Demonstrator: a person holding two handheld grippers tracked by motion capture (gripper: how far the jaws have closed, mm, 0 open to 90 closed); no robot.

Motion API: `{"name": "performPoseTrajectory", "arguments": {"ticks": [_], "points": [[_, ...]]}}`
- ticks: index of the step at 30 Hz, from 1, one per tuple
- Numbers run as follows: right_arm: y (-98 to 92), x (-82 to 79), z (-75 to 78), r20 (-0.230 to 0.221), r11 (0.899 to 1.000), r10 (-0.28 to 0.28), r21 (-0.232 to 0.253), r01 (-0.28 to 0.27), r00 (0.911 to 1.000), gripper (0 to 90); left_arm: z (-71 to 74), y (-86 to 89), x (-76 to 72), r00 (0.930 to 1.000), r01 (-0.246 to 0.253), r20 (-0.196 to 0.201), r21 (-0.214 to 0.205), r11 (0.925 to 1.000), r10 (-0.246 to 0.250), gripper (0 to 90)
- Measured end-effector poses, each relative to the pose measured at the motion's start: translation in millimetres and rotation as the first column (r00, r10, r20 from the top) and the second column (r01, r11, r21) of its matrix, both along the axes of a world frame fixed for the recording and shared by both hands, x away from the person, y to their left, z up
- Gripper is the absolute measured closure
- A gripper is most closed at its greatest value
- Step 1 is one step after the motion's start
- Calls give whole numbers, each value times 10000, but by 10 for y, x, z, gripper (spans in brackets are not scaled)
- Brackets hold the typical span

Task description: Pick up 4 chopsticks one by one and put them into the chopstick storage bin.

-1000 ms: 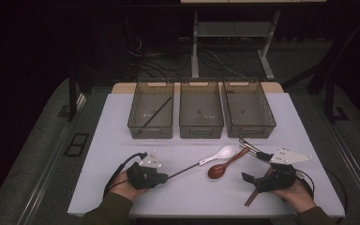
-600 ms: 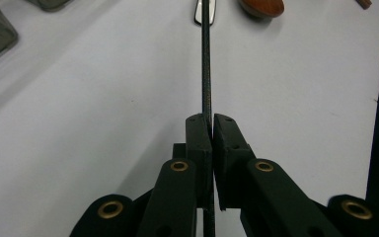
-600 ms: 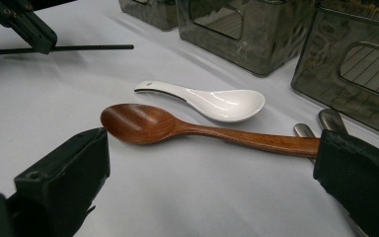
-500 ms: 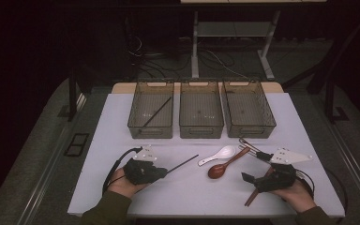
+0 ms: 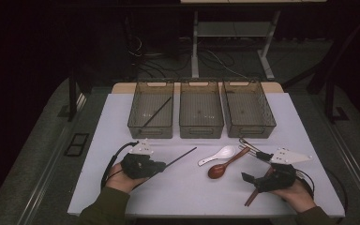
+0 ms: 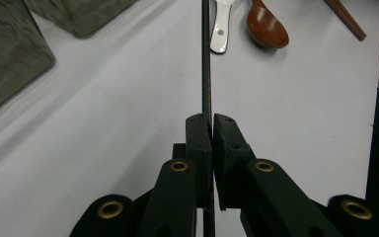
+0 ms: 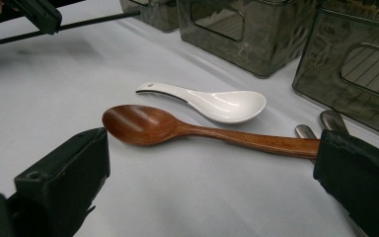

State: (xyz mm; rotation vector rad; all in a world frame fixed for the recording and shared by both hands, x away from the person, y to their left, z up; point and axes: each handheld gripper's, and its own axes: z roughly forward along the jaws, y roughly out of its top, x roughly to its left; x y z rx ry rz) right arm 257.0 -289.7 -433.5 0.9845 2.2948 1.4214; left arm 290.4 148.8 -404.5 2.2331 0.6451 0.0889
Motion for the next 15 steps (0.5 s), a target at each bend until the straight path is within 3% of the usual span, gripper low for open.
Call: {"name": "performPoseTrajectory", "arguments": {"ticks": [9,15], "points": [[1,5,-3,63,10000,7,-34,-7,10000,9,83,15,70,9996,-293,41,-121,9995,294,859],[-4,0,2,60,10000,-39,2,39,10000,10,100,2,150,9992,-405,-34,19,9992,405,859]]}}
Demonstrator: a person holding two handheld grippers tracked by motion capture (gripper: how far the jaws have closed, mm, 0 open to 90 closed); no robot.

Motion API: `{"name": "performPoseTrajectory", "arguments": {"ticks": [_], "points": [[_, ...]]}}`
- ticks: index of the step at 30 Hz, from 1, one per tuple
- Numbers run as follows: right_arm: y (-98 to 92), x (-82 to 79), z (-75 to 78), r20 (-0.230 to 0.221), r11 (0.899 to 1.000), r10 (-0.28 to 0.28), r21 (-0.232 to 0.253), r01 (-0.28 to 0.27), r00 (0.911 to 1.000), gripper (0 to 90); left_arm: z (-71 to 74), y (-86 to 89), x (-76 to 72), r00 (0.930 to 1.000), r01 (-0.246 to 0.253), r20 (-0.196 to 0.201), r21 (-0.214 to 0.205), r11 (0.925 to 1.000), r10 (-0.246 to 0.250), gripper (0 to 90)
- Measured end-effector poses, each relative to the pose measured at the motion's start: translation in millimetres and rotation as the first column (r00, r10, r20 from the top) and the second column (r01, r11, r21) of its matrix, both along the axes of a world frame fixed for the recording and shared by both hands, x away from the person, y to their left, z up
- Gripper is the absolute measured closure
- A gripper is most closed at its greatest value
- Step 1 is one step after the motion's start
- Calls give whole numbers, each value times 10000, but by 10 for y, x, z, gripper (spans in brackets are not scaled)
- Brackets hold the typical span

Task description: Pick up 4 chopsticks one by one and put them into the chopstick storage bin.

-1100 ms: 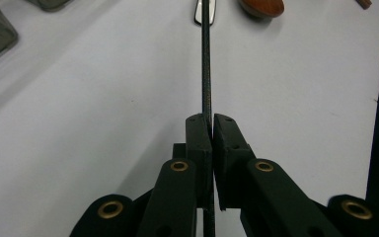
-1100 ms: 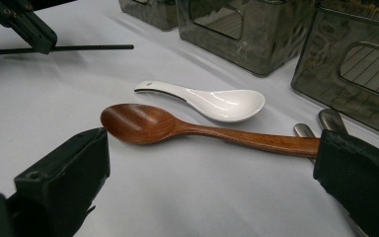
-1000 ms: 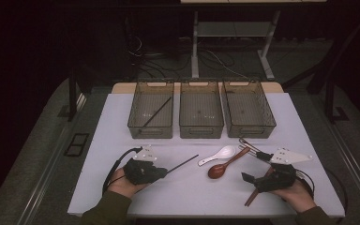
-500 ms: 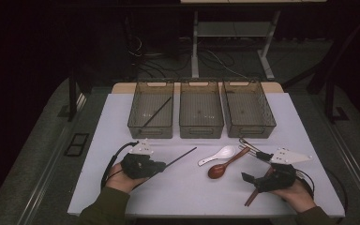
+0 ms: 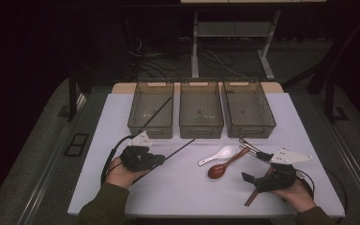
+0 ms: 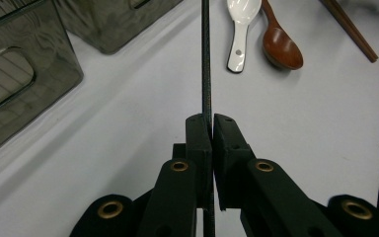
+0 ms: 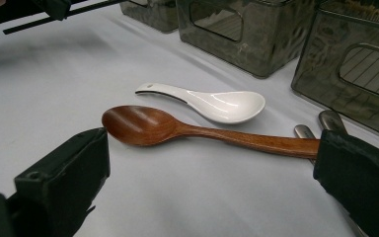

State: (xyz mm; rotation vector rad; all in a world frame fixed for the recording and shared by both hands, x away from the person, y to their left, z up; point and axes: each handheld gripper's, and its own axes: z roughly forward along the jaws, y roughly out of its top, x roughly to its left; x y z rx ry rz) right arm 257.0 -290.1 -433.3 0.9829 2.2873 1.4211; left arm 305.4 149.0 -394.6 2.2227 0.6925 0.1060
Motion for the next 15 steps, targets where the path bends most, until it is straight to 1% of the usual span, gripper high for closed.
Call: {"name": "performPoseTrajectory", "arguments": {"ticks": [3,5,6,11,15], "points": [[1,-1,0,-1,10000,5,-3,-5,10000,10,15,15,28,10000,-47,14,-24,10000,47,859],[2,-2,-1,25,10000,16,-12,-16,10000,10,35,26,44,9998,-180,-8,-87,9998,180,859],[2,-3,-1,18,10000,16,-8,-16,10000,10,46,35,60,9998,-176,23,-126,9998,176,859],[-2,-3,1,31,10000,-7,14,7,10000,10,113,58,120,9989,-449,107,-351,9984,453,859],[-2,-5,1,-39,10000,-15,25,15,10000,9,167,71,172,9982,-544,217,-443,9975,554,859]]}}
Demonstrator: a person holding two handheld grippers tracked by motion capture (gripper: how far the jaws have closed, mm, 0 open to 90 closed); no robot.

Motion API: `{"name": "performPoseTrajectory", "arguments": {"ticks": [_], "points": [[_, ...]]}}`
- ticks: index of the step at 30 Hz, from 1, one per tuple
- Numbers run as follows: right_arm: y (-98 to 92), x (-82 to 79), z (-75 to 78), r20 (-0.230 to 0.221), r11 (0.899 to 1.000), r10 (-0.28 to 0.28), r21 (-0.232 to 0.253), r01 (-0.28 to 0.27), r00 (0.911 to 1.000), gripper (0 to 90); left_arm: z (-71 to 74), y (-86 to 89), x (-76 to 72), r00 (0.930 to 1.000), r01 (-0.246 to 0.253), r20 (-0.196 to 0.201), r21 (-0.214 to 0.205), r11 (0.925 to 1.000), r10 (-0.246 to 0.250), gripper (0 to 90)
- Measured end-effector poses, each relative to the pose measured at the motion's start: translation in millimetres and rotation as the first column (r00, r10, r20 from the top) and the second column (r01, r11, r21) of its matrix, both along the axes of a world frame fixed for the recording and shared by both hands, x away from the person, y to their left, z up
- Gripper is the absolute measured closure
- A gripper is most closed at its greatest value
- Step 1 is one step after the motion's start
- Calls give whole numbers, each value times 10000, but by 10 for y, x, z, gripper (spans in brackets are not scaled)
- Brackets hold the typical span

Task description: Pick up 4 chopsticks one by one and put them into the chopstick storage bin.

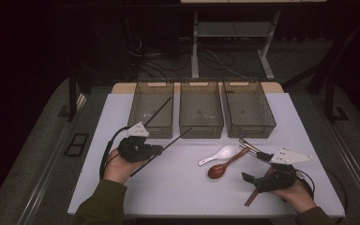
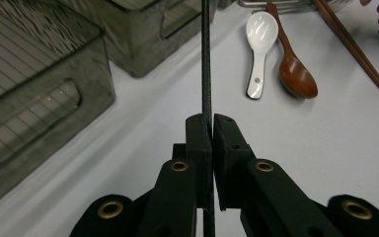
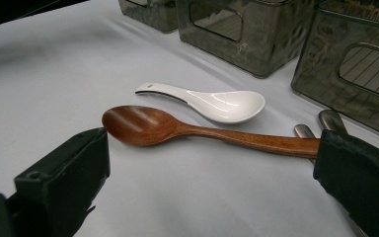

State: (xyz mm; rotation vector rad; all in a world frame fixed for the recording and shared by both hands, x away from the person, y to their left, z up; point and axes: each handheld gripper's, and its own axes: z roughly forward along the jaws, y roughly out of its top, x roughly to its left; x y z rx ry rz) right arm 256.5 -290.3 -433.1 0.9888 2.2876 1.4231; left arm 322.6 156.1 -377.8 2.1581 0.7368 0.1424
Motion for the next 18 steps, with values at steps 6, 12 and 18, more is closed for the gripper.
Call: {"name": "performPoseTrajectory", "arguments": {"ticks": [6,12,18], "points": [[-12,-3,3,-1,10000,-33,70,33,10000,10,76,11,104,9997,-204,112,-201,9996,206,859],[-14,-2,2,-28,9999,-58,87,59,10000,10,147,2,224,9993,-311,195,-354,9989,318,859],[-16,-2,3,-23,9999,-74,92,74,10000,10,282,-29,335,9987,-326,381,-412,9986,342,859]]}}
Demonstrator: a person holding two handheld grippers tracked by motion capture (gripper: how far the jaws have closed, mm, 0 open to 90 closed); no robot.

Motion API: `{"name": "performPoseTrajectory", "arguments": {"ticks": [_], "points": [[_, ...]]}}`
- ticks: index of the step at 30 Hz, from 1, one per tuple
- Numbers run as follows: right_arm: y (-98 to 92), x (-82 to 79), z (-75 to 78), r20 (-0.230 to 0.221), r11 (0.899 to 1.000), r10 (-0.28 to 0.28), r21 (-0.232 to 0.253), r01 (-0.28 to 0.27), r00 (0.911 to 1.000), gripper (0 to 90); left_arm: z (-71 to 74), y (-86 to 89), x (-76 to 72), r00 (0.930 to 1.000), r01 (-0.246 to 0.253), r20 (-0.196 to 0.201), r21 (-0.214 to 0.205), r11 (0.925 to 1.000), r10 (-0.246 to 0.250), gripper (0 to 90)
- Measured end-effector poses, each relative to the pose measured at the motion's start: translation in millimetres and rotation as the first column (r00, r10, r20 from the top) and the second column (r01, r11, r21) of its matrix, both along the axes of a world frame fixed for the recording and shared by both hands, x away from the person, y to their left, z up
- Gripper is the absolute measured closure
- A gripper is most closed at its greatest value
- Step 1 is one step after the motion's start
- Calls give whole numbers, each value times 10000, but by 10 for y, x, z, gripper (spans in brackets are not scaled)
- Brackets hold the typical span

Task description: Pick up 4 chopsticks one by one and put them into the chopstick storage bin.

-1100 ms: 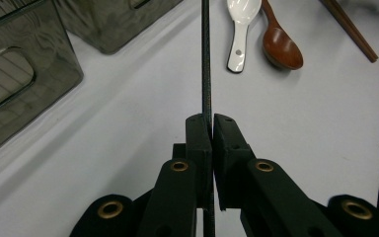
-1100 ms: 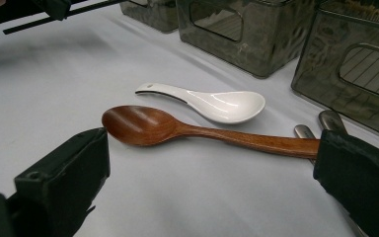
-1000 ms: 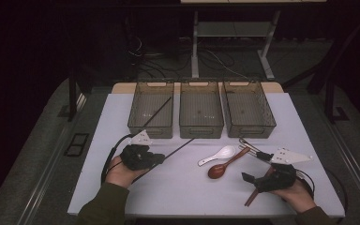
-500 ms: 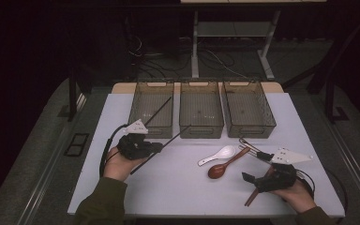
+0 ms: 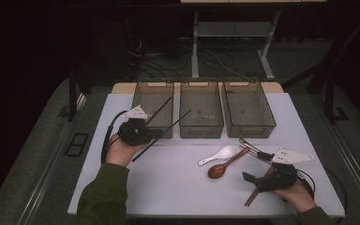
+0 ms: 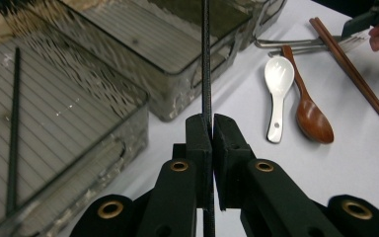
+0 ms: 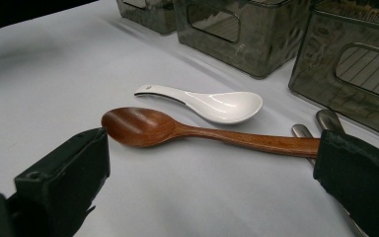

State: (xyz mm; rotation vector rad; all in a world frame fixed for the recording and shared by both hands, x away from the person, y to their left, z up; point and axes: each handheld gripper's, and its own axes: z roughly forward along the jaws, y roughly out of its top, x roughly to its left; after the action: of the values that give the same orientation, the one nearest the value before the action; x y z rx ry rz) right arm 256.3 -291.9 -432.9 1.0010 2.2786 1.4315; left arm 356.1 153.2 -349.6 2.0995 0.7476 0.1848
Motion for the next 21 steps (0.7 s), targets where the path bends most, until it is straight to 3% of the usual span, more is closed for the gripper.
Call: {"name": "performPoseTrajectory", "arguments": {"ticks": [14,21], "points": [[-3,-6,6,-39,10000,-11,54,11,10000,10,260,18,309,9978,-579,329,60,9983,577,859],[-1,-1,1,-19,10000,9,53,-9,10000,10,312,68,479,9913,-1209,543,101,9926,1202,859]]}}
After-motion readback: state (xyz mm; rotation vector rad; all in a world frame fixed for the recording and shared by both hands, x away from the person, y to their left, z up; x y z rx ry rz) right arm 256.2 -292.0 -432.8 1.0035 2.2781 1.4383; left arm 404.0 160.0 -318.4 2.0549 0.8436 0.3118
